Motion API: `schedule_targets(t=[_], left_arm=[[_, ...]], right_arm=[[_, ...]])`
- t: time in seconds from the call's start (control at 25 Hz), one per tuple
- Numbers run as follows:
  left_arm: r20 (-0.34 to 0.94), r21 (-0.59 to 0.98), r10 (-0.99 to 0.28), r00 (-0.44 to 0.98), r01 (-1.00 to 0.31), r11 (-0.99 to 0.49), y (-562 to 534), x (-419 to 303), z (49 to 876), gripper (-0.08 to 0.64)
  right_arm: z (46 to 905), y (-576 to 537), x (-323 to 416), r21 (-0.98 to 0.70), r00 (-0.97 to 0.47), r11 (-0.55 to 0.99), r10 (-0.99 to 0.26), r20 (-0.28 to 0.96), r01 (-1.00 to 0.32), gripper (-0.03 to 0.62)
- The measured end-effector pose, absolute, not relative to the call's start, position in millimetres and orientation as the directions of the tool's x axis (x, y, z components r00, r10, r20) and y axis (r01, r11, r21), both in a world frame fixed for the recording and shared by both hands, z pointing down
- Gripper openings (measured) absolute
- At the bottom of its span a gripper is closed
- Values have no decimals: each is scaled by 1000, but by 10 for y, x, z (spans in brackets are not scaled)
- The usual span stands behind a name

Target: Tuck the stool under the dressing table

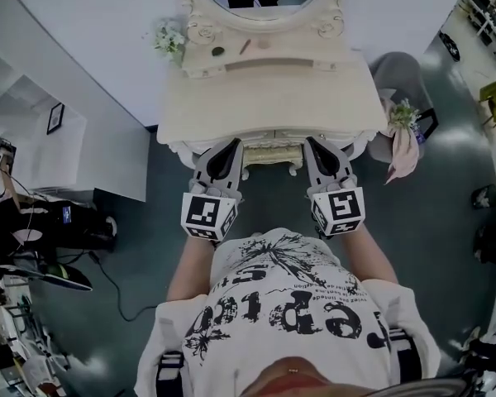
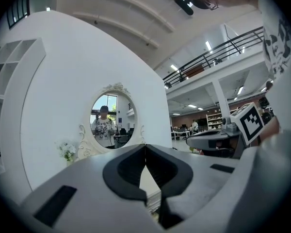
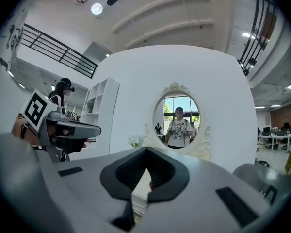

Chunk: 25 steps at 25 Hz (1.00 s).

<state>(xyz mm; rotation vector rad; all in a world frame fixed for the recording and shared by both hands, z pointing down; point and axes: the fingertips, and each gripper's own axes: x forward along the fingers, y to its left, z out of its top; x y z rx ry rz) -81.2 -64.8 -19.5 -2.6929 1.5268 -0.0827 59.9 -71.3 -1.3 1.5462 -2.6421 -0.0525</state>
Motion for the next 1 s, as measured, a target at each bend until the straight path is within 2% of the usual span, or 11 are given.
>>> schedule_targets(t=[0.44,1.0], left_arm=[[28,-50,-842,539,-841,-539,-829,-688,-166,20],[59,-24,-836,546,-836,-548,-959,-620,-40,20]], right_arm=[[1,-841,576,103,-503,507,-862,70,-856,17],[87,-953,647,57,-508,513,-858,81,-857,18]])
